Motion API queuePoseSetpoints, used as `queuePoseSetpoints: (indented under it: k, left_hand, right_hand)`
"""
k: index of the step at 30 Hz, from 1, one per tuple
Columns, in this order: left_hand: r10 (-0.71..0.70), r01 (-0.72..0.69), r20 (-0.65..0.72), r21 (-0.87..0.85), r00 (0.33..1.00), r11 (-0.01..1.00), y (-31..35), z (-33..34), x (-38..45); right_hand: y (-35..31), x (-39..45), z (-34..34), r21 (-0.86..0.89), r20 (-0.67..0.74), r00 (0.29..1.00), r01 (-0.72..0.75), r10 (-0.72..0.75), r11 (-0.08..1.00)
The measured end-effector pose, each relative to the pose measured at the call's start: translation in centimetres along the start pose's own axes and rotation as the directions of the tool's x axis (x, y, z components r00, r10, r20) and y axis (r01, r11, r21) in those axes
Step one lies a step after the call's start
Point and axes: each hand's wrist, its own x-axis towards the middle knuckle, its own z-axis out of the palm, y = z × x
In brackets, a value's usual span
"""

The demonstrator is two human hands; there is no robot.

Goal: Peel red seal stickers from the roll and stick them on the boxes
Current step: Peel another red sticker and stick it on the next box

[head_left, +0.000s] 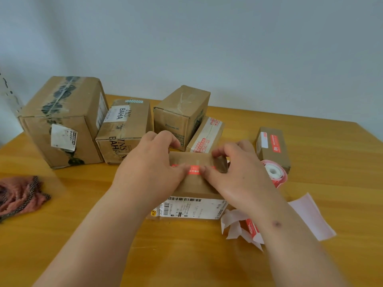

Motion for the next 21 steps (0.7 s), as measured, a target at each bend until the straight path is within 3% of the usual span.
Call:
queuePoseSetpoints:
  k: [8,17,21]
  left_hand:
    - [-0.055,0.032,-0.100,-0.221,0.993,0.975,-1.5,0.1,0.0]
    - [-0.061,0.039,-0.113,-0.188,0.992,0.981,-1.3,0.6,0.4]
    - [-0.037,0.018,-0.077,-0.225,0.996,0.974,-1.3,0.4,0.0]
  right_hand:
    - [0.6,0.3,-0.2,0.088,0.007,1.000,-0.031,0.030,0.996]
    - [0.5,0.5,-0.1,0.063,-0.045,0.998,-0.048,0.051,0.997]
    - [0.5,-0.2,-0.2,0.071,0.039,0.999,-0.033,0.030,0.997]
